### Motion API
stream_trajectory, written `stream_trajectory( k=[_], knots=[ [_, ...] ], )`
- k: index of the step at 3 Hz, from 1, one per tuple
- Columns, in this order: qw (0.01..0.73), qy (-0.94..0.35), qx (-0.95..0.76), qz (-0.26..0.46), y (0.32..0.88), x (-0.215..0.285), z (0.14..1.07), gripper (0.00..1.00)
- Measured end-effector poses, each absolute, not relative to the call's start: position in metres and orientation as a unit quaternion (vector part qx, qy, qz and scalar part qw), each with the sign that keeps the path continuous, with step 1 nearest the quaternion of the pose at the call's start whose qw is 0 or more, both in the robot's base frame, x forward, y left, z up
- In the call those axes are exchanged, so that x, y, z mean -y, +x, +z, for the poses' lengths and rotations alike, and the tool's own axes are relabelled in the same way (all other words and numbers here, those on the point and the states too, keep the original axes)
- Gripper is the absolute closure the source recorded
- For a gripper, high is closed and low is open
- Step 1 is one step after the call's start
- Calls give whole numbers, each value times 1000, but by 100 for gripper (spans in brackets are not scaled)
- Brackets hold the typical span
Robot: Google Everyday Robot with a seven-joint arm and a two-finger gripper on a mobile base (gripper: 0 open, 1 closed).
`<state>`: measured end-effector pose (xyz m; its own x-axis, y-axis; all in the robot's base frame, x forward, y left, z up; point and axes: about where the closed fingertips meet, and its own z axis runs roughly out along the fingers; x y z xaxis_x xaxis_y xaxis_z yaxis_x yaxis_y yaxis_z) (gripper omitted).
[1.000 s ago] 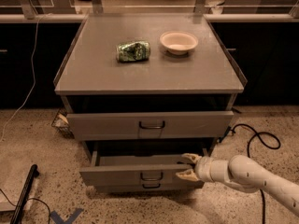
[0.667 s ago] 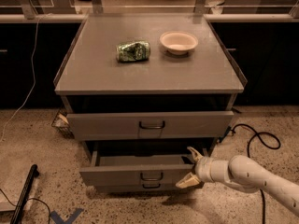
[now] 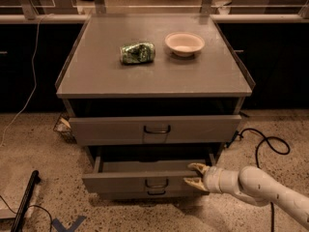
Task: Open middle drawer
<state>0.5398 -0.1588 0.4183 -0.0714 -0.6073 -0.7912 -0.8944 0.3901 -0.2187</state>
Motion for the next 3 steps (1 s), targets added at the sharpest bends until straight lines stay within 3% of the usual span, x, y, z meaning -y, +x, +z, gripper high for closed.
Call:
stream_trajectory(
  k=[1,2,3],
  knots=[
    [447,-514,-712,172,508,165,420,93],
    [447,-514,-712,172,508,165,424,100],
    [471,-556,-669,148,450,155,481,100]
  ],
)
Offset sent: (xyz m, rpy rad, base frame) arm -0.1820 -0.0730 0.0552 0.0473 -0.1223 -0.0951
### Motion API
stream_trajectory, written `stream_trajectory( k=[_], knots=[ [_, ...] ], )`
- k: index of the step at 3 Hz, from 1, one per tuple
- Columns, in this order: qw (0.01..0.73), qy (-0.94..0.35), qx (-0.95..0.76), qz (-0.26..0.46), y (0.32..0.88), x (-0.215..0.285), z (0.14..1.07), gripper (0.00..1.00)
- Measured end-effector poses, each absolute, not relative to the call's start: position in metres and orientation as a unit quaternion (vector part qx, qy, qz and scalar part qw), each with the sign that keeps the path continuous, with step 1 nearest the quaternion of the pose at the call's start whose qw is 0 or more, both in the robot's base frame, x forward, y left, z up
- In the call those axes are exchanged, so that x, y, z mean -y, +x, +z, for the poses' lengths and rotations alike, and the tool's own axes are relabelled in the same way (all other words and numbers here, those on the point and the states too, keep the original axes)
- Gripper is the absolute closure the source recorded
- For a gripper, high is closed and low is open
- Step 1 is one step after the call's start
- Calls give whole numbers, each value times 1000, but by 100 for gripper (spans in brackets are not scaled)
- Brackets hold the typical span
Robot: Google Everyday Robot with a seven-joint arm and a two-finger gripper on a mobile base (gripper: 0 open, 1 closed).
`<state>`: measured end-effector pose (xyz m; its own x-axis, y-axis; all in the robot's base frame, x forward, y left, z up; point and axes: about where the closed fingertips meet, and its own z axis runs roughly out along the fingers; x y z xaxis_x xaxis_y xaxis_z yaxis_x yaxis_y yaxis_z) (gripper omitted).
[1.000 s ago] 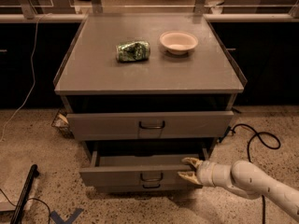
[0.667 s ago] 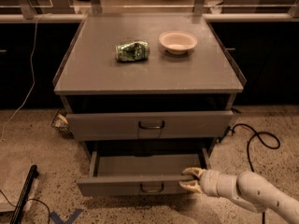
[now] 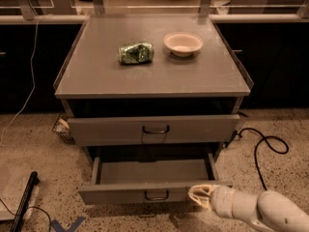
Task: Open middle drawer
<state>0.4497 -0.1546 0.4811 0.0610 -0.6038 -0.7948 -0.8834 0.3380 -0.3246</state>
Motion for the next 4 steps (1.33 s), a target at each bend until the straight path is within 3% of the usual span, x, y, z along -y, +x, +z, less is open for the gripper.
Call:
stream_trajectory(
  k=[1,3,4],
  knots=[
    [465,-562,-662,171,357,156,500,100],
    [472,-541,-674,172,346,170,497,51],
    [465,-553,-671,164,396,170,492,27]
  ],
)
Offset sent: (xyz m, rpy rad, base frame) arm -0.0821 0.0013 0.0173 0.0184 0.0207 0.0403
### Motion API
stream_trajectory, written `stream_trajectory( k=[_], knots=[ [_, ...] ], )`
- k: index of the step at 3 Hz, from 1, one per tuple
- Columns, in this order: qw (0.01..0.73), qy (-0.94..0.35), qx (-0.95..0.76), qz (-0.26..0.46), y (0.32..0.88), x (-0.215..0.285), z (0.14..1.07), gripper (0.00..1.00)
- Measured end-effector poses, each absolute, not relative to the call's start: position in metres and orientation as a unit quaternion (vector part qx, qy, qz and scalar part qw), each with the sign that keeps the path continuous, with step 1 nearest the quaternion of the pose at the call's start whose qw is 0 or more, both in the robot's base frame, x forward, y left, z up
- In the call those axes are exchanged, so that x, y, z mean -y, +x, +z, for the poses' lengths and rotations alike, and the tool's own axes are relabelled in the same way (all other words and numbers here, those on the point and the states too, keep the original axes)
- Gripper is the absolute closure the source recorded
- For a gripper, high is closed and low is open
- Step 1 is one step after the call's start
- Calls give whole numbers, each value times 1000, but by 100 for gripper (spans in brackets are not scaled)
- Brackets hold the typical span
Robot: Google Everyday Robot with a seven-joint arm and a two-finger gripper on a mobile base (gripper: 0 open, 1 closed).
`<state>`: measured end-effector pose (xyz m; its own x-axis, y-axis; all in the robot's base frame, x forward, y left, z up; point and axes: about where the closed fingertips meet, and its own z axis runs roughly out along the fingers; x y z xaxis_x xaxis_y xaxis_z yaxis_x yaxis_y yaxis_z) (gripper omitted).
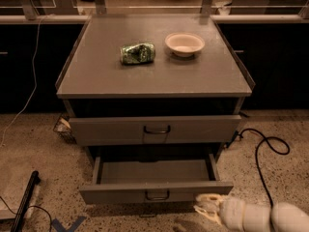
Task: Open middle drawer
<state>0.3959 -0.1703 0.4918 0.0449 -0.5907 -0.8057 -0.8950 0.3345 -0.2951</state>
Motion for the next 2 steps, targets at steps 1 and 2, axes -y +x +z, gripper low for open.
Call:
stream_trajectory(
  k=[1,2],
  knots=[
    [451,-584,-655,164,455,152,485,4],
    [450,-600,-639,172,467,129,487,0]
  ],
)
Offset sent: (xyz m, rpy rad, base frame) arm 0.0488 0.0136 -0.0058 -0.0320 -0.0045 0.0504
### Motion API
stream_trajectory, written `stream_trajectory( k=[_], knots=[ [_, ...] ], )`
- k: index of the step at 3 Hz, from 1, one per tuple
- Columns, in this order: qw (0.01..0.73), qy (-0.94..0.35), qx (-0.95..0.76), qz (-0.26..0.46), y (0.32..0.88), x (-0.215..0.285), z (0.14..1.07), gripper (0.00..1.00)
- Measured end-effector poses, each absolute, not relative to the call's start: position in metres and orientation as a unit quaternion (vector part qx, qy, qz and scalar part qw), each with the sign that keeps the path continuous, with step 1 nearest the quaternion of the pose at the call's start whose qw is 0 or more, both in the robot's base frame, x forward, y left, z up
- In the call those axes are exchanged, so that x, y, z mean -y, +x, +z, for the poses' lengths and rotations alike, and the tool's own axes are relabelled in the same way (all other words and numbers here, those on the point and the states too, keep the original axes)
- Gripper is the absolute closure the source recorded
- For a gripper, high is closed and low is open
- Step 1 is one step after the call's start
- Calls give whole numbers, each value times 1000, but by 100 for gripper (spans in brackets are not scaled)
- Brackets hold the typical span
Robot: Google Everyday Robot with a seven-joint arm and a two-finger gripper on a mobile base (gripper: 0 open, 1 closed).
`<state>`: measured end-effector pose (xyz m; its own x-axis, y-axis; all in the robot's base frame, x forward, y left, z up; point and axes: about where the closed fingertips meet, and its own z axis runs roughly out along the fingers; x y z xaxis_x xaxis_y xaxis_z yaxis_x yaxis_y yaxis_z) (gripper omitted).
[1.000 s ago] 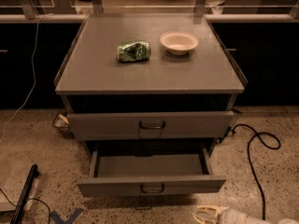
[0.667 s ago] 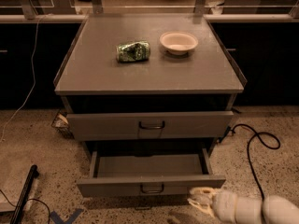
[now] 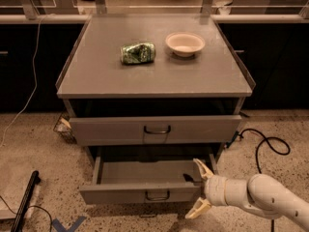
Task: Open middle drawer
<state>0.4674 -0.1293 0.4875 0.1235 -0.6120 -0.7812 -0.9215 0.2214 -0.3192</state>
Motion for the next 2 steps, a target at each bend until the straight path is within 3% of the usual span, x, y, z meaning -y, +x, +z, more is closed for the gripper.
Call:
stream_trajectory(
  k=[2],
  knots=[
    [437,-595,-652,175,468,133,471,0]
  ],
)
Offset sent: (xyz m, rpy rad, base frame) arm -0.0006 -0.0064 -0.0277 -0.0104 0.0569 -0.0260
